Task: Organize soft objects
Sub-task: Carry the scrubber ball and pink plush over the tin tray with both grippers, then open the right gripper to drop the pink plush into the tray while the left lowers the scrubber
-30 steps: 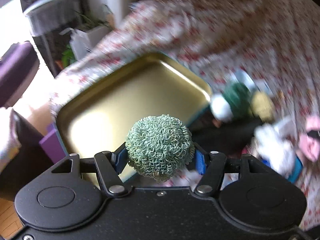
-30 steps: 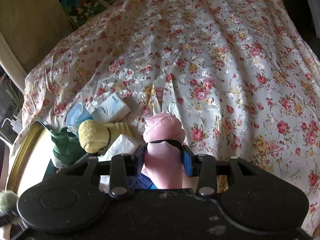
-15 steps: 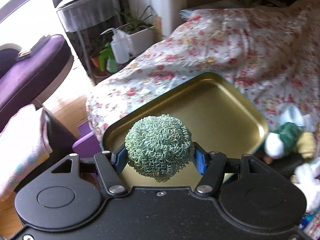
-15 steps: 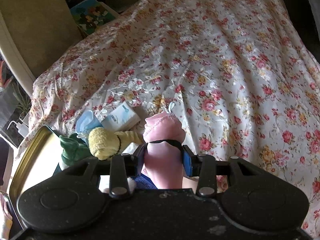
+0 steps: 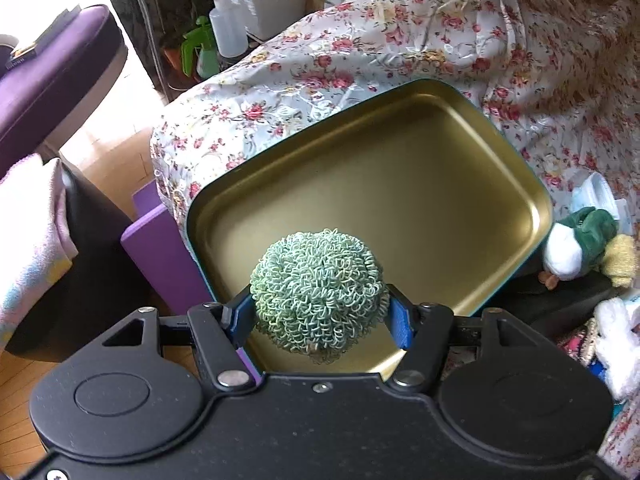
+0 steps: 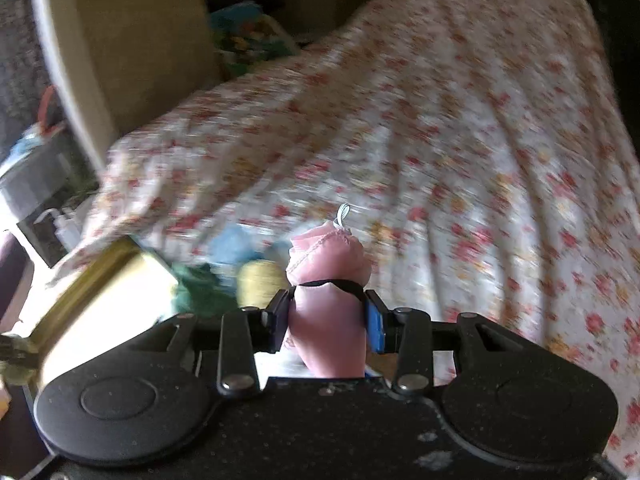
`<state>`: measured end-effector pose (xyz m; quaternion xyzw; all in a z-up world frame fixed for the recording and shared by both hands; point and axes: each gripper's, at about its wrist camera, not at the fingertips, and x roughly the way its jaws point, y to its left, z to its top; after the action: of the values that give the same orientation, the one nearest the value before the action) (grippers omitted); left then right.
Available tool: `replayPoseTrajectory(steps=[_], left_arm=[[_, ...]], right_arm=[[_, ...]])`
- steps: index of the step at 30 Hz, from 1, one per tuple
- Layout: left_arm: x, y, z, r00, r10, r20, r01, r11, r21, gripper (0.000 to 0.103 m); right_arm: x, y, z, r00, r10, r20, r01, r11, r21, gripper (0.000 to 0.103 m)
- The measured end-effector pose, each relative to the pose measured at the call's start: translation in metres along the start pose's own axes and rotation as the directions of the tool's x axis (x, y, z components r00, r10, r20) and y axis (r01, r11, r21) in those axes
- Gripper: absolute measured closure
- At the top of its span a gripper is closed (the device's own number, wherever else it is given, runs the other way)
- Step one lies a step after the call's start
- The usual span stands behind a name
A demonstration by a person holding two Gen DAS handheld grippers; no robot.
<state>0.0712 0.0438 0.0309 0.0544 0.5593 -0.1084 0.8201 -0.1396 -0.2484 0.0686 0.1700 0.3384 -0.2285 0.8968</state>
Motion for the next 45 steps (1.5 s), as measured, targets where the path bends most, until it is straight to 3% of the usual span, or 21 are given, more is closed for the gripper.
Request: replayPoseTrajectory(steps=[5, 10, 17, 20, 25, 30, 38, 41, 43, 45], left_arm=[[-0.005, 0.000, 0.001, 1.000, -0.019, 0.016, 0.019, 1.000, -0.004, 0.042], [-0.004, 0.002, 0.004, 1.000, -0.012, 0.020, 0.012, 1.000, -0.022, 0.042], [0.005, 0.001, 0.003, 1.000, 0.012, -0.013, -0.012, 0.999, -0.039, 0.041], [0.009, -0.001, 0.002, 0.999, 0.030, -0.025, -0.031, 0.999, -0.040, 0.038], [0.011, -0.005, 0.001, 0.998, 0.053, -0.018, -0.054, 0.998, -0.028, 0.028], [0.012, -0.009, 0.001, 0.999, 0.047, -0.018, -0.047, 0.999, -0.020, 0.028], [0.015, -0.013, -0.002, 0.997, 0.063, -0.033, -0.063, 0.998, -0.006, 0.028], [0.015, -0.014, -0.002, 0.998, 0.062, -0.032, -0.063, 0.998, -0.009, 0.028], [0.014, -0.014, -0.002, 0.998, 0.064, -0.027, -0.065, 0.998, -0.009, 0.028], [0.015, -0.013, -0.002, 0.998, 0.063, -0.027, -0.064, 0.998, -0.010, 0.028]], right_arm=[[-0.001, 0.057, 0.010, 0.994, 0.110, -0.009, -0.110, 0.990, -0.089, 0.064], [0.010, 0.110, 0.027, 0.974, 0.218, -0.058, -0.224, 0.968, -0.116, 0.064], [0.028, 0.161, 0.045, 0.963, 0.252, -0.099, -0.266, 0.948, -0.177, 0.064], [0.039, 0.169, 0.047, 0.962, 0.248, -0.117, -0.266, 0.946, -0.186, 0.064], [0.057, 0.153, 0.039, 0.949, 0.269, -0.167, -0.289, 0.951, -0.109, 0.064], [0.070, 0.146, 0.031, 0.958, 0.225, -0.180, -0.247, 0.963, -0.111, 0.064], [0.065, 0.159, 0.032, 0.956, 0.247, -0.158, -0.270, 0.952, -0.143, 0.063], [0.061, 0.166, 0.034, 0.953, 0.278, -0.124, -0.296, 0.941, -0.162, 0.058], [0.056, 0.170, 0.034, 0.953, 0.291, -0.085, -0.302, 0.937, -0.174, 0.032], [0.051, 0.171, 0.034, 0.954, 0.295, -0.056, -0.301, 0.934, -0.195, 0.031]])
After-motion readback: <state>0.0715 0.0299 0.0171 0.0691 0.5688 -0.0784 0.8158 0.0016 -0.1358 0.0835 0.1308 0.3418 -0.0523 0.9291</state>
